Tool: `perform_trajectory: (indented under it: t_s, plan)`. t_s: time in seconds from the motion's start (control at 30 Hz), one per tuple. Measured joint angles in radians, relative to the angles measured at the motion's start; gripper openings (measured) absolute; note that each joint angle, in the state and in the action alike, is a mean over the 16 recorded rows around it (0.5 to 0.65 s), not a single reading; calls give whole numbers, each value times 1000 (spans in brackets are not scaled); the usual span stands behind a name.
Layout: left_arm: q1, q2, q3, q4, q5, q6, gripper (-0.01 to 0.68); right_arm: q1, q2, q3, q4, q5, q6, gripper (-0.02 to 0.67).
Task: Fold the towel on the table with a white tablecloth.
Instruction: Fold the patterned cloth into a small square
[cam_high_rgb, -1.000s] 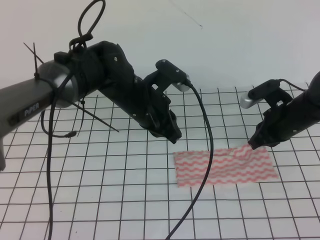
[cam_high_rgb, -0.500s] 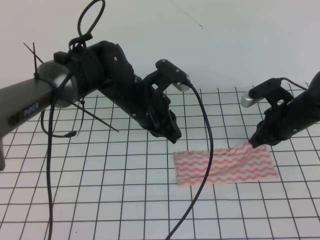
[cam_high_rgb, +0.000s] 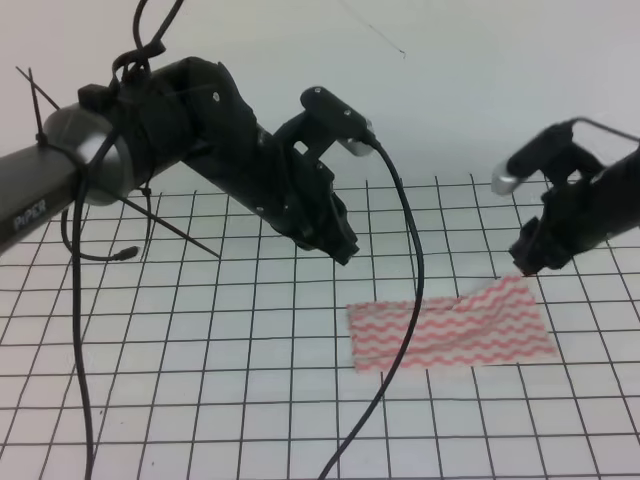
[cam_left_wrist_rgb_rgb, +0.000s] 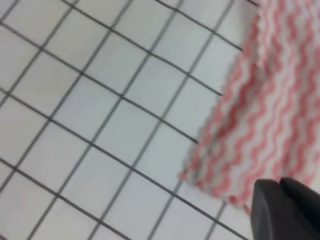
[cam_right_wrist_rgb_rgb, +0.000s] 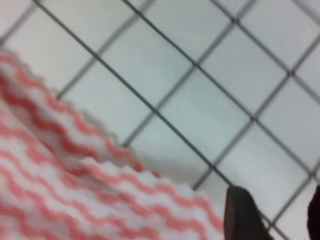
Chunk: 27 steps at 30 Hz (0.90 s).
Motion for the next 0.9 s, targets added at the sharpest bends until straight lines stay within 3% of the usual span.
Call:
perform_trajectory:
  t_s: [0.5, 0.9]
  plan:
    - [36, -8, 0, 242, -71, -323, 1, 156, 86, -61, 67, -15, -187, 256]
    - [127, -8, 0, 187, -23, -286, 1, 225, 124, -65, 64, -14, -255, 246]
